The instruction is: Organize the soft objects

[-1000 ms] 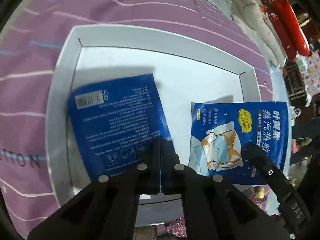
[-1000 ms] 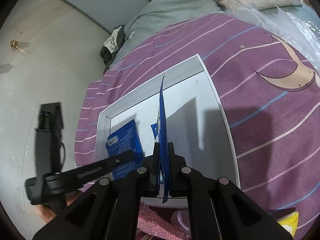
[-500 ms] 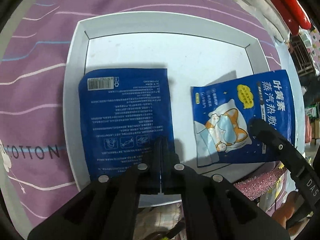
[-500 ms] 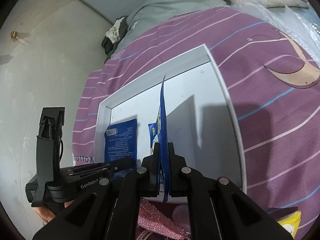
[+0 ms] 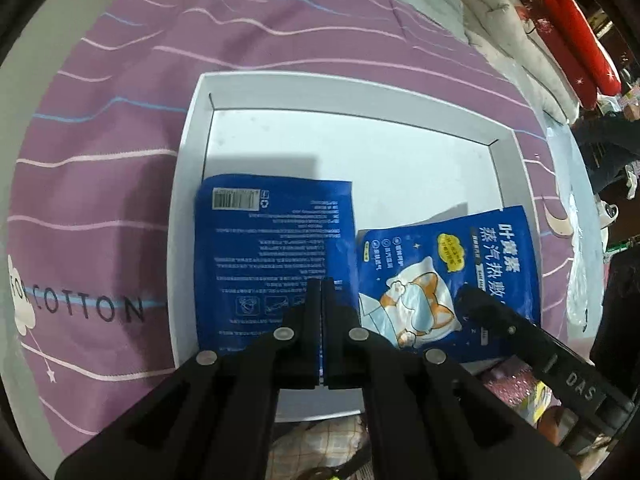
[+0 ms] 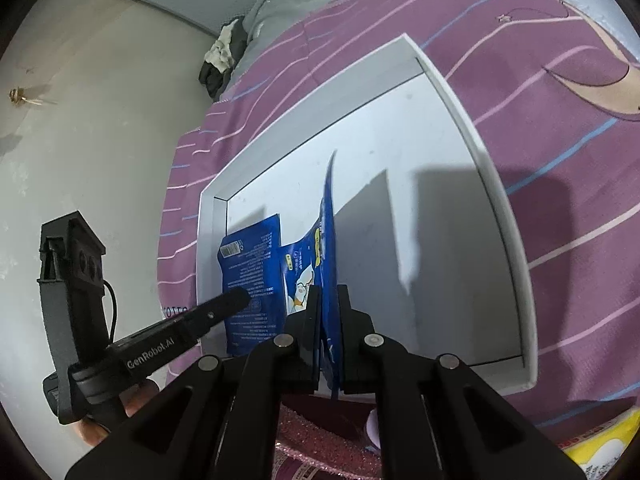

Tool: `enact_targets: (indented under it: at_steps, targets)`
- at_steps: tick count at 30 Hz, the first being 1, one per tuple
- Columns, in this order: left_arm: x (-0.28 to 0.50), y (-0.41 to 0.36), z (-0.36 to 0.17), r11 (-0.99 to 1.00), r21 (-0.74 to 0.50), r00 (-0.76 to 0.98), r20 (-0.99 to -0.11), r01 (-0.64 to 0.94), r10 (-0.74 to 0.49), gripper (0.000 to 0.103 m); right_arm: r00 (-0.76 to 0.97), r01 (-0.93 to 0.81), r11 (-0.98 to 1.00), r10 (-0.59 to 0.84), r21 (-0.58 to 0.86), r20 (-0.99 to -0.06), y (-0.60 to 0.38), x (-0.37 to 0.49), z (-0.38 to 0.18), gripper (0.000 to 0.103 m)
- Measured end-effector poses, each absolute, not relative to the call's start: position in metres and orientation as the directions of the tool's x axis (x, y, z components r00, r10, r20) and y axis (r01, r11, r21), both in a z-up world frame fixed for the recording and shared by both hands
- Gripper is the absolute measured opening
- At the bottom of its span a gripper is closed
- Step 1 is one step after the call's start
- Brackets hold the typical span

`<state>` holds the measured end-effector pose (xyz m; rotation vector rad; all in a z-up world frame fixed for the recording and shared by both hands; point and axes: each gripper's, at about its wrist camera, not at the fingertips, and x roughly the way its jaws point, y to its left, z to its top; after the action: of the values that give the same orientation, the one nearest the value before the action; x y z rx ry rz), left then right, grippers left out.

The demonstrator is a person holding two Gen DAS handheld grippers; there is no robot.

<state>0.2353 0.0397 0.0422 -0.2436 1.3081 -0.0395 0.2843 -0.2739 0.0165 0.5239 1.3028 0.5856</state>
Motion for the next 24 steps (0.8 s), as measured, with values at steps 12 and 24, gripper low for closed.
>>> enact_targets:
  at_steps: [12,24]
  targets:
    - [0.244,0.02,0.046,0.95,-0.31,0.301,-0.909,-0.023,-0.289,0.001,0.158,-0.121,0.753,0.658,0.647,-0.736,-0.269,0.283,0.018,0.008]
    - [0.242,0.037,0.053,0.928,-0.366,0.337,-0.884,-0.07,-0.323,0.001,0.213,-0.108,0.66,0.746,0.744,-0.631,-0.288,0.284,0.026,0.004]
